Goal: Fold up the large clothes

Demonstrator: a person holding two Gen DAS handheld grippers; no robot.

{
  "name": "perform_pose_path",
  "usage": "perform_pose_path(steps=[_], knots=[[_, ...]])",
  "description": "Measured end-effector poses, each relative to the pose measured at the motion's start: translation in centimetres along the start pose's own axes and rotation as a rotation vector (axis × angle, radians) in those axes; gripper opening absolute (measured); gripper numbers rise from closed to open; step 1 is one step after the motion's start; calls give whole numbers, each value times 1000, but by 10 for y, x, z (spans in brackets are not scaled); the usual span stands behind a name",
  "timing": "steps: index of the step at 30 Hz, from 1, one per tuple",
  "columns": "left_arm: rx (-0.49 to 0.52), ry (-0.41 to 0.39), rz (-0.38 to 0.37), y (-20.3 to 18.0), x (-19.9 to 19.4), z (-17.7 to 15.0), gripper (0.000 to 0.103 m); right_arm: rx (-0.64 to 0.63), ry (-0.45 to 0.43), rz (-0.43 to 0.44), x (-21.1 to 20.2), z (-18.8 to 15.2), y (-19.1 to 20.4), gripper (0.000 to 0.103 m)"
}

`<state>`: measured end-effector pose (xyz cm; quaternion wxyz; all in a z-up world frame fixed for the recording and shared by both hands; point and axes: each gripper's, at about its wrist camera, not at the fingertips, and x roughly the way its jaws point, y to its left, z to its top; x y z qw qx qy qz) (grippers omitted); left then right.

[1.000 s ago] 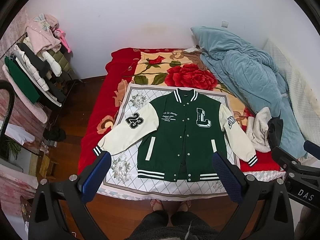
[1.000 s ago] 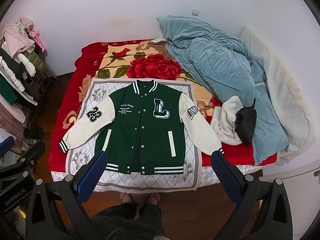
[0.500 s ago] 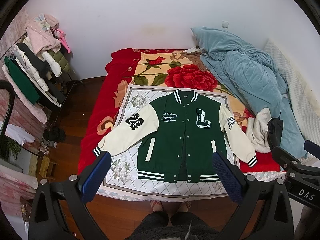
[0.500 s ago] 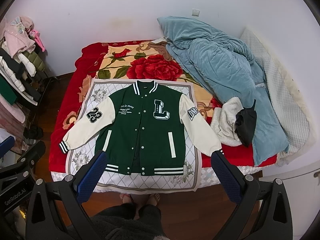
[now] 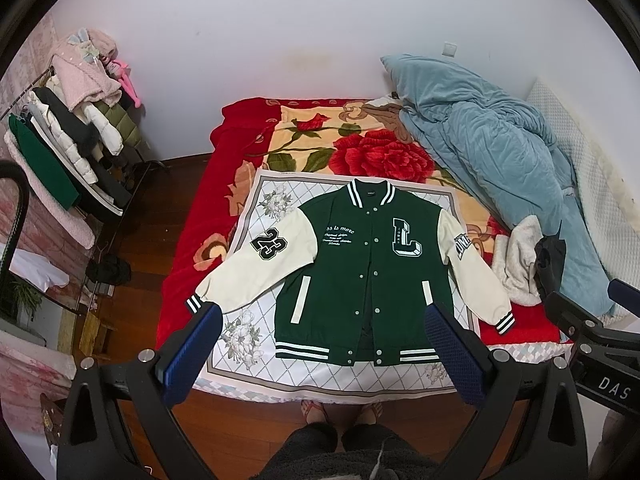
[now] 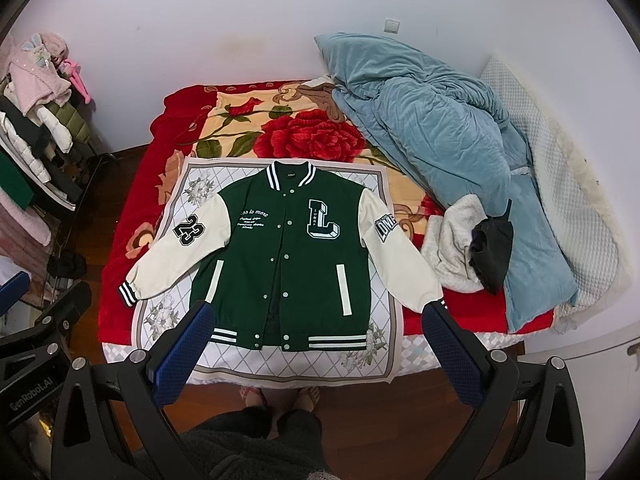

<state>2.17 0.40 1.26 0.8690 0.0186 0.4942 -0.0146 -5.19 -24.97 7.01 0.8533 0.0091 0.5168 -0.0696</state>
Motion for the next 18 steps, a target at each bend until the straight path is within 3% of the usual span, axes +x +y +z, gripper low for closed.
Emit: perform_pose_path(steps=[10, 12, 18], knots=[[-1, -3, -5, -4, 4, 17, 103, -1, 0, 0, 0, -5, -1, 103], [-1, -2, -4, -4, 2, 8, 103, 3, 2, -2, 0, -1, 0, 103], [10, -9, -5, -8, 15, 19, 103, 26, 13, 1, 6, 11, -2, 103]])
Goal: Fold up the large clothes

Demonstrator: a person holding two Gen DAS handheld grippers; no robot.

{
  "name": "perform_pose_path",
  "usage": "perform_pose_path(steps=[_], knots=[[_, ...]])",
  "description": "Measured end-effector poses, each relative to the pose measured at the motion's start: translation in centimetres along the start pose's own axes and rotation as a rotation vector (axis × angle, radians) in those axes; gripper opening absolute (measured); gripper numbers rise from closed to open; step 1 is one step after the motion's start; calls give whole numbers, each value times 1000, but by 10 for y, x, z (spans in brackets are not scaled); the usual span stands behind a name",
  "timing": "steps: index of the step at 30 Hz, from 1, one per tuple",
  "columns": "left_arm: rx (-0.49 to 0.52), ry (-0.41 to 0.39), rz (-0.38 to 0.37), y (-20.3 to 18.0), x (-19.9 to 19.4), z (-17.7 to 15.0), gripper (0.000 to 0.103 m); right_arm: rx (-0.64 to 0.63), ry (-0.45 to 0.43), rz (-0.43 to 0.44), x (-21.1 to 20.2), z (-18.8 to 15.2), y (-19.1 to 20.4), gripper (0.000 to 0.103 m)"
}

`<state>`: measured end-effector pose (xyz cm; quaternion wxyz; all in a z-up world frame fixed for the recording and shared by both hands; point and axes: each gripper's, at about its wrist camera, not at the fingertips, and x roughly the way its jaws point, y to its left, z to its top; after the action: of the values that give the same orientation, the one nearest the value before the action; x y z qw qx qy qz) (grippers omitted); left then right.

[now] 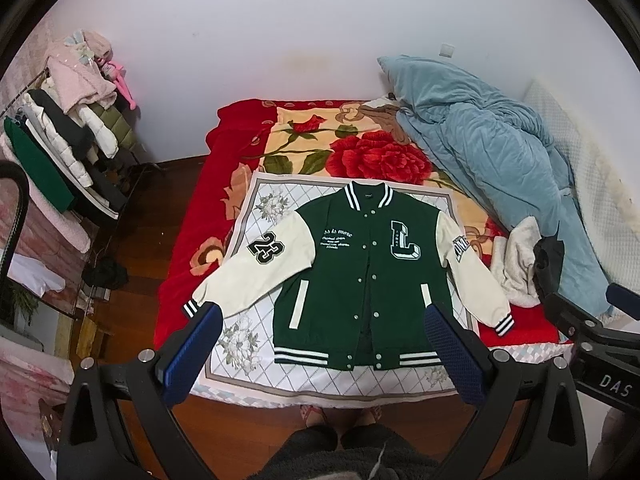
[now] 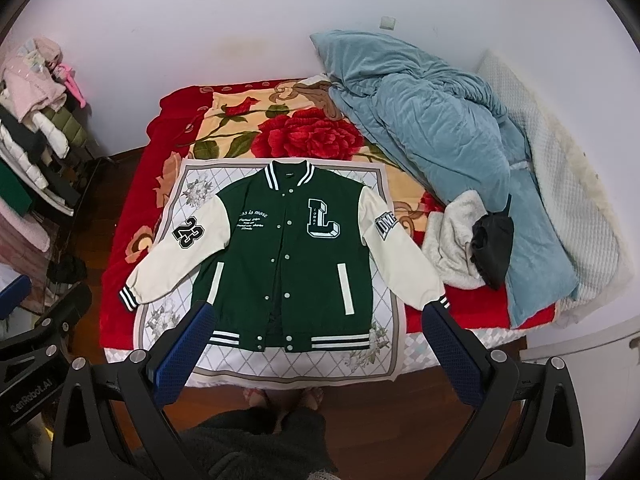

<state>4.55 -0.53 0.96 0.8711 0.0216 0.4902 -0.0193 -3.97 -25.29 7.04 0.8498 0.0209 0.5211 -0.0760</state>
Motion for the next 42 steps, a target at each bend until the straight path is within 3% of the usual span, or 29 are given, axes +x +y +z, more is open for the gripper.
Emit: perform_pose_path(steps=[5, 10, 11, 13, 15, 19, 22, 27, 30, 33, 35, 36, 37, 42], knots=[[37, -56, 41, 1, 43, 5, 103, 123, 25, 57, 35, 0, -16, 103], [28, -29, 58, -5, 113, 14, 103, 381, 53, 67, 121, -16, -80, 102], [25, -23, 72, -11, 134, 17, 103, 448, 67, 64, 143, -22, -99, 98], [28, -9, 93, -19, 162, 18, 103, 561, 95, 64, 184, -38, -135, 68], [31, 17, 124, -32, 199, 19, 103, 681, 133, 47, 237, -55, -178, 59], [39, 94, 201, -65, 272, 16, 103, 892, 191, 44, 348, -95, -261, 62], [34, 183, 243, -90, 333, 9, 103, 1078, 252, 68, 438, -133, -316, 75], [28, 369, 273, -127, 430, -17, 103, 1389, 343, 133, 562, -203, -374, 75], [26, 425, 281, -144, 474, -29, 103, 1525, 341, 149, 617, -235, -396, 75], [26, 455, 280, -159, 511, -39, 103, 1582, 272, 175, 665, -242, -411, 75], [29, 463, 268, -169, 533, -40, 103, 1593, 198, 156, 675, -234, -414, 66], [36, 460, 260, -174, 544, -40, 103, 1583, 180, 105, 679, -229, -416, 40], [43, 458, 252, -179, 552, -39, 103, 1568, 162, 75, 678, -221, -416, 23], [97, 411, 214, -192, 570, -32, 103, 1424, 2, -23, 634, -168, -418, 17]])
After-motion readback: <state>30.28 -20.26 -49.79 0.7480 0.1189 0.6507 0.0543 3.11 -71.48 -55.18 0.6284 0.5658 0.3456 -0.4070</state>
